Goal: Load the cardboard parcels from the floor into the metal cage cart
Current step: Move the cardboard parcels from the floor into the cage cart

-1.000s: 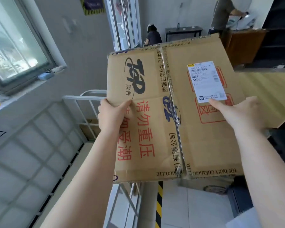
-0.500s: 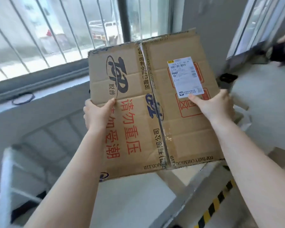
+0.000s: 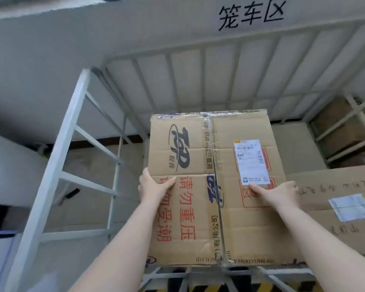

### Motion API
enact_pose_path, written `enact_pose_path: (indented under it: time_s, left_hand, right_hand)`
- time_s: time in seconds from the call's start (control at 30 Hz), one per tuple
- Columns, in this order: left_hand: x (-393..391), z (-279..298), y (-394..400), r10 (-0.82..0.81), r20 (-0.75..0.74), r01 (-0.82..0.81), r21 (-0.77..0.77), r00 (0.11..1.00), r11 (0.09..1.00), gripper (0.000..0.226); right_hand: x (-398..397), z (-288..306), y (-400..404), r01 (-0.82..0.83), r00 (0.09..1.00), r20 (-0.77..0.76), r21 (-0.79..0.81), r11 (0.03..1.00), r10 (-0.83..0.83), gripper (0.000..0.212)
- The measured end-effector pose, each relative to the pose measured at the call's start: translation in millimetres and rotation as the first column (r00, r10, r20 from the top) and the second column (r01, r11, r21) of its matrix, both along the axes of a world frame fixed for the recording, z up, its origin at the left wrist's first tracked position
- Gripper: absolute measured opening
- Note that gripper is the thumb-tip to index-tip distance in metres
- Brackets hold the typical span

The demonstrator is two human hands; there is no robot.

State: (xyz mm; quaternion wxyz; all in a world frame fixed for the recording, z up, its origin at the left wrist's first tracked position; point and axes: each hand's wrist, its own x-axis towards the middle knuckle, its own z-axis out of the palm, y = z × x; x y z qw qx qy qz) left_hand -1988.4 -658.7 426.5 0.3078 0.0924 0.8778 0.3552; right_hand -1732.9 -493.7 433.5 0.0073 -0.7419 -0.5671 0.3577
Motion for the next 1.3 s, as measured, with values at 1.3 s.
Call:
enact_pose_path:
  time_s: [1.3]
  left_hand:
    - [106, 24, 81, -0.717, 0.019, 0.703, -0.218, 0.697, 0.677, 0.050]
  right_hand:
    - [78, 65, 4, -0.288, 0.944, 0.202, 0.111, 0.951, 0.262, 0.074]
